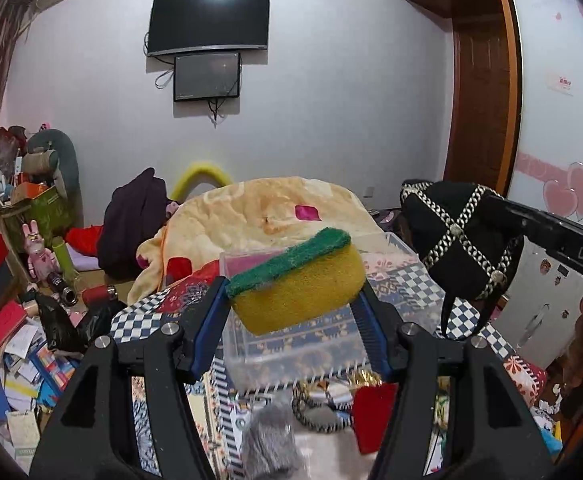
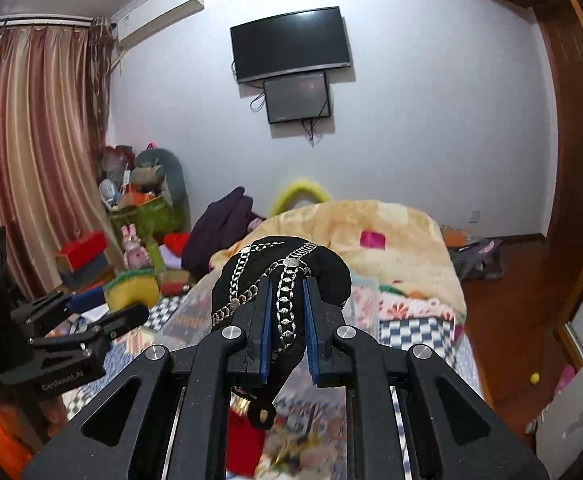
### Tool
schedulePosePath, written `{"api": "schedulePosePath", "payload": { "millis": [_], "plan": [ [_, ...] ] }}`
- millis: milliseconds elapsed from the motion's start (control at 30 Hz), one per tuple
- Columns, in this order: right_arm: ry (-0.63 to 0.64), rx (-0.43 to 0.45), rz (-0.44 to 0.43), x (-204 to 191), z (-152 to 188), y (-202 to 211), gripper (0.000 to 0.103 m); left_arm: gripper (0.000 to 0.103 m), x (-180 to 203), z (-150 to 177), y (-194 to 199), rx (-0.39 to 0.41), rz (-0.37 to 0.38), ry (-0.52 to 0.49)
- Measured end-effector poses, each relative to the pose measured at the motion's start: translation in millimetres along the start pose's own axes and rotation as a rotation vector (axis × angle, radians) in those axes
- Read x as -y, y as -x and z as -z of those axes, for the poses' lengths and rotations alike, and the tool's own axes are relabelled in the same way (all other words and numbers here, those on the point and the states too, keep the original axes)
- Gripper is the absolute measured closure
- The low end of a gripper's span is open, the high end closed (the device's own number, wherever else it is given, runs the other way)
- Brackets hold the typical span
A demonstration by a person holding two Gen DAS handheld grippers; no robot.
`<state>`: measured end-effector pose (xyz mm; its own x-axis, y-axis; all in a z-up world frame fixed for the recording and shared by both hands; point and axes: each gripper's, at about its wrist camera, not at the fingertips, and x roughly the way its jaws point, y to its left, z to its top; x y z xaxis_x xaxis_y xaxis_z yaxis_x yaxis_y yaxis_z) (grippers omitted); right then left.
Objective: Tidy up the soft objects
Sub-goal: 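Carry the sponge into the clear box and open the left tool while the right tool drops the hat in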
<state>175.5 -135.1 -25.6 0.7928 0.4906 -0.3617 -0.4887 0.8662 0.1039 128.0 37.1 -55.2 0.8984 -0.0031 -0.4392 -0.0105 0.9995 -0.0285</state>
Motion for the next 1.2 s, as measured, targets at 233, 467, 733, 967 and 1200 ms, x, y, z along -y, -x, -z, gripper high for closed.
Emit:
{"api": "schedulePosePath", "payload": {
  "millis": [233, 467, 733, 967, 1200],
  "plan": [
    [-0.002, 0.013, 0.032, 0, -12, -23, 0.09, 0.043, -5, -16, -37, -0.054, 0.008, 0.002],
    [0.032, -0.073, 0.048, 0, 1, -59, 0.09, 0.043, -6, -10, -85, -0.175, 0.028, -0.006],
    [0.054, -0.233, 0.04, 9, 29, -91, 0.09, 0.042, 2, 6, -121, -0.313, 0.077, -0.049],
    [0.075, -0.341, 0.026, 12, 40, -105, 0.09, 0.04, 6, 14, -135, -0.388, 0.075, -0.06],
    [0.085, -0.381, 0.031, 15, 43, -105, 0.086, 0.029, 9, 12, -129, -0.388, 0.064, -0.068]
  ]
}}
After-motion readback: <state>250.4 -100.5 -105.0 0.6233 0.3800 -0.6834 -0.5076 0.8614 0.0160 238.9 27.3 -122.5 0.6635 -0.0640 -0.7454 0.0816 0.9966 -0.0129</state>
